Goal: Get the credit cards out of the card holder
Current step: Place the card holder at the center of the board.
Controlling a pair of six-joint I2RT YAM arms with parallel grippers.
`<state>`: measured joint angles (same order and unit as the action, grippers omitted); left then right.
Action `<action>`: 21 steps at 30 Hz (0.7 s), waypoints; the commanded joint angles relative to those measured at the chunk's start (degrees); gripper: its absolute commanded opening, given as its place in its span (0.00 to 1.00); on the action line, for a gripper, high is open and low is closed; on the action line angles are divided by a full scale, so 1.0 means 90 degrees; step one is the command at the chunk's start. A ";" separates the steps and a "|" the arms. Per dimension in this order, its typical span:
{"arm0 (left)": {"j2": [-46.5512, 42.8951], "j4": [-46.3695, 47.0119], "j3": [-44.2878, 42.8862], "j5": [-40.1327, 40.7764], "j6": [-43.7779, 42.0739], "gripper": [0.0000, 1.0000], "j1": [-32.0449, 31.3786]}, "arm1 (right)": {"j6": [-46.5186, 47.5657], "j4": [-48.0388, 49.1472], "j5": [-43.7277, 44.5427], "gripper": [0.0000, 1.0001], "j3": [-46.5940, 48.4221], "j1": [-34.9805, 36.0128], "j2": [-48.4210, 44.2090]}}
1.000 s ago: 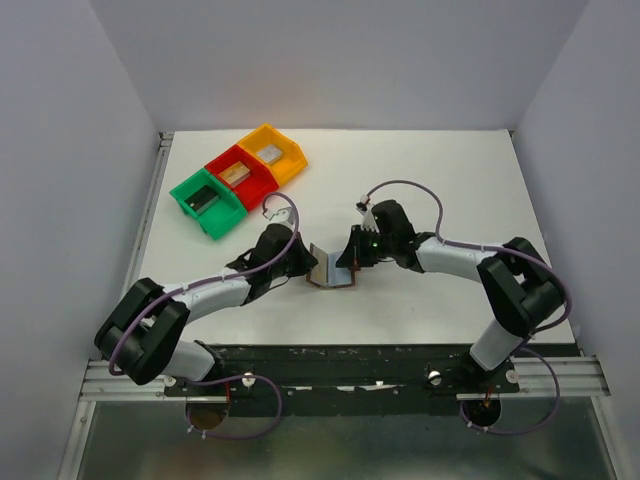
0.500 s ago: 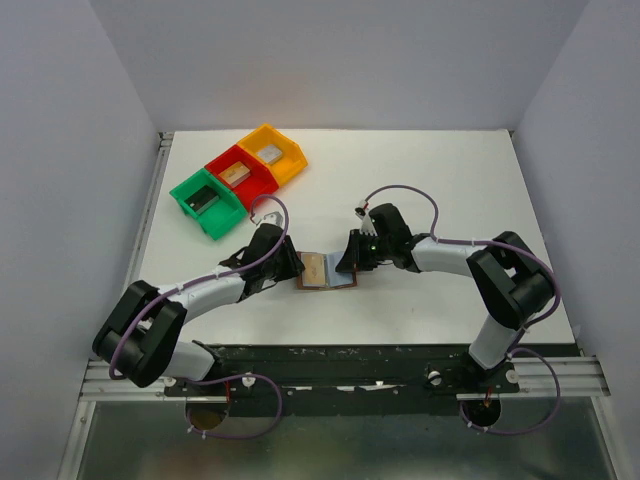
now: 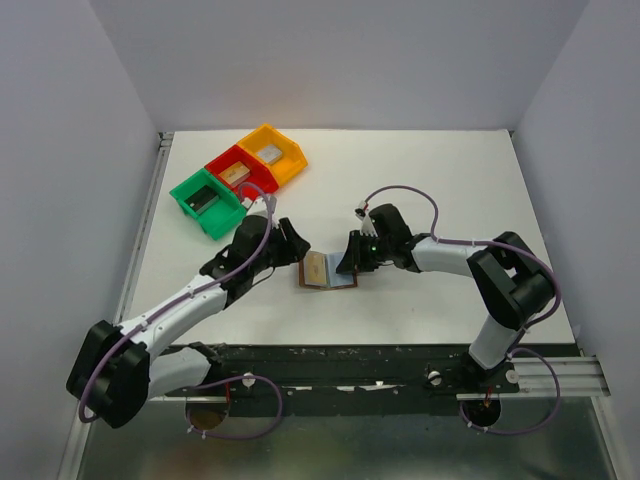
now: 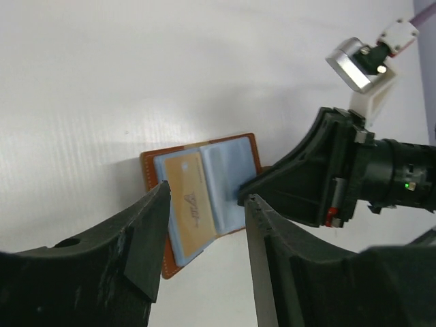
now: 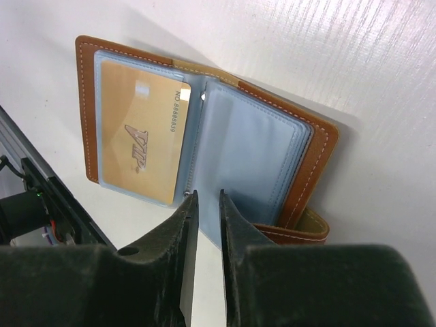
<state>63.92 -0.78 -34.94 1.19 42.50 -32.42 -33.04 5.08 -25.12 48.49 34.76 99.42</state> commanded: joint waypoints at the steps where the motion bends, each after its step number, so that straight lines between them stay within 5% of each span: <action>1: 0.0503 0.0887 -0.0102 -0.0874 -0.0152 0.54 -0.0312 | 0.0087 -0.0184 0.0077 0.27 0.0169 -0.0025 -0.0060; 5: 0.0963 0.1247 0.0063 -0.0953 -0.0103 0.37 -0.0401 | 0.0067 -0.0223 0.0077 0.28 0.0188 -0.0015 -0.0118; 12: 0.1072 0.1200 0.0415 -0.0573 0.0024 0.23 -0.0382 | 0.0106 -0.0281 0.0077 0.31 0.0189 -0.0034 -0.0197; 21: 0.1412 0.1219 0.0767 -0.0230 0.0151 0.20 -0.0382 | 0.0018 -0.0145 -0.0079 0.31 0.0188 -0.0025 -0.0196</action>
<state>74.13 8.97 -29.28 -3.18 43.11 -36.01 -32.97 3.40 -25.17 49.12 34.76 98.89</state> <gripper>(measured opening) 0.207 0.309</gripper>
